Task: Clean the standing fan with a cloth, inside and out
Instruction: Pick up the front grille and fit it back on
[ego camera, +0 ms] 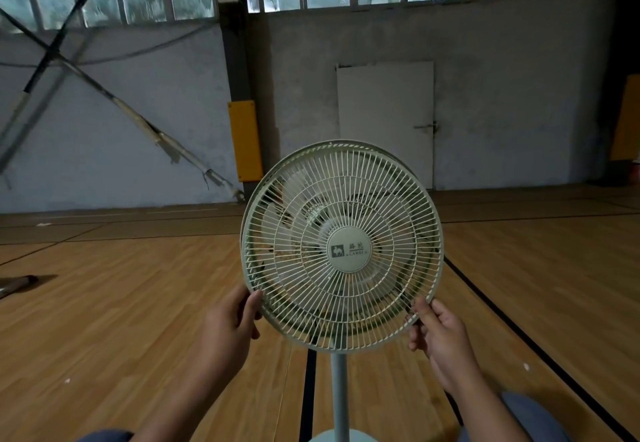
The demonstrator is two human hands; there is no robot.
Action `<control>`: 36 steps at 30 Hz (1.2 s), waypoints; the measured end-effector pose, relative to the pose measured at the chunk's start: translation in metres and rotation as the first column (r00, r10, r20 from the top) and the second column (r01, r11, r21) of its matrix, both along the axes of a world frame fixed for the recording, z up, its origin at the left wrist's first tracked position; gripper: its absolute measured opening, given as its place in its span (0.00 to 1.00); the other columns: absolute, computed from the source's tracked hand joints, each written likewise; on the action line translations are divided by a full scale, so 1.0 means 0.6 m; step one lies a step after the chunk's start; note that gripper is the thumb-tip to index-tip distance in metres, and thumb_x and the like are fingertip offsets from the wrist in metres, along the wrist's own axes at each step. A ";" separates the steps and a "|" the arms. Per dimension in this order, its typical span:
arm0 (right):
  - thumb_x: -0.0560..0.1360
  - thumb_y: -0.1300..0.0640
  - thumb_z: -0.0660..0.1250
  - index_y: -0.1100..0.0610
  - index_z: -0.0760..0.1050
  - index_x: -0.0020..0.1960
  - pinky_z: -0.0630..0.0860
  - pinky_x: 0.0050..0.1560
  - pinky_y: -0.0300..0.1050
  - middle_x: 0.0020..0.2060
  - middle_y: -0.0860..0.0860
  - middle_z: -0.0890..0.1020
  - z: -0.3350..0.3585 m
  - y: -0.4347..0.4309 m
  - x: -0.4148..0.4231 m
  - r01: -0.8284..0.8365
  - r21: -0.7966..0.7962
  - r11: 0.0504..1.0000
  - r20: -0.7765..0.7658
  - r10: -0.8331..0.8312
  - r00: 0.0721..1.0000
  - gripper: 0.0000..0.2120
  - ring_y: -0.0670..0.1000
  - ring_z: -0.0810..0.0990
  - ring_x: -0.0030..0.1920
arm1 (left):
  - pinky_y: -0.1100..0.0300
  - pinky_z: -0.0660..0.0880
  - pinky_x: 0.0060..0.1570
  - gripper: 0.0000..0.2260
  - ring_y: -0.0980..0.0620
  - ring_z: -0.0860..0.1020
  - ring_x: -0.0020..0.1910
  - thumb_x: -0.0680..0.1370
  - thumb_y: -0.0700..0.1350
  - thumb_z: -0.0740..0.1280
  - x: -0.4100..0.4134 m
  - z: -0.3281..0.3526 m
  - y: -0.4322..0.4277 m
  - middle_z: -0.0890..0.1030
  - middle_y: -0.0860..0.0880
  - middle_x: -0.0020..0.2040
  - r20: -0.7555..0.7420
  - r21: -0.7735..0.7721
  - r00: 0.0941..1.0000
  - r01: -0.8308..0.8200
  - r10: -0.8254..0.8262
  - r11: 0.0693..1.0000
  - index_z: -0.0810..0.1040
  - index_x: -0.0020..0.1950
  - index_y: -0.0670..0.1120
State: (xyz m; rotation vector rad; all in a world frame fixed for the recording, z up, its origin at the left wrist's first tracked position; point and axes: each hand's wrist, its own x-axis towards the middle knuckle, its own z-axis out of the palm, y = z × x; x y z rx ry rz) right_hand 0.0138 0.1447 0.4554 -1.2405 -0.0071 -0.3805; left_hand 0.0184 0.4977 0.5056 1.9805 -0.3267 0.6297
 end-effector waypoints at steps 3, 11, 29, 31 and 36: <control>0.78 0.48 0.70 0.63 0.78 0.56 0.77 0.30 0.46 0.31 0.49 0.75 0.000 0.000 0.001 0.001 -0.002 1.000 0.002 -0.001 1.000 0.18 0.49 0.76 0.31 | 0.56 0.82 0.35 0.09 0.47 0.84 0.37 0.87 0.50 0.62 -0.003 0.001 -0.003 0.86 0.54 0.47 0.016 -0.011 1.000 0.004 -0.004 1.000 0.83 0.58 0.55; 0.79 0.49 0.69 0.63 0.77 0.56 0.77 0.30 0.46 0.31 0.49 0.75 0.003 -0.002 0.006 -0.009 0.009 1.000 0.009 0.008 1.000 0.17 0.49 0.76 0.31 | 0.57 0.82 0.36 0.09 0.49 0.84 0.37 0.88 0.46 0.62 -0.009 0.009 -0.007 0.85 0.58 0.46 0.008 0.007 1.000 -0.011 0.011 1.000 0.82 0.57 0.55; 0.81 0.50 0.68 0.62 0.78 0.54 0.76 0.28 0.46 0.28 0.52 0.72 0.018 0.006 0.007 0.048 -0.014 0.999 0.026 -0.047 0.999 0.14 0.50 0.73 0.28 | 0.60 0.81 0.33 0.08 0.50 0.84 0.38 0.87 0.47 0.64 -0.008 0.019 -0.006 0.84 0.47 0.43 -0.019 -0.034 1.000 -0.003 0.002 0.999 0.81 0.60 0.57; 0.81 0.50 0.69 0.63 0.78 0.54 0.76 0.28 0.46 0.27 0.51 0.72 0.019 0.007 0.006 0.071 -0.018 0.997 0.028 -0.071 0.997 0.15 0.50 0.73 0.27 | 0.60 0.80 0.32 0.08 0.50 0.84 0.38 0.87 0.47 0.64 -0.007 0.023 -0.007 0.85 0.49 0.43 -0.027 -0.043 1.000 -0.009 0.008 0.999 0.82 0.58 0.58; 0.81 0.49 0.69 0.64 0.79 0.53 0.77 0.26 0.47 0.26 0.52 0.74 0.022 0.009 0.003 0.119 -0.030 0.992 0.044 -0.117 0.992 0.16 0.50 0.74 0.26 | 0.62 0.80 0.33 0.07 0.51 0.84 0.38 0.87 0.48 0.64 -0.007 0.026 -0.011 0.85 0.61 0.47 -0.028 -0.044 1.000 0.002 -0.004 0.999 0.82 0.58 0.58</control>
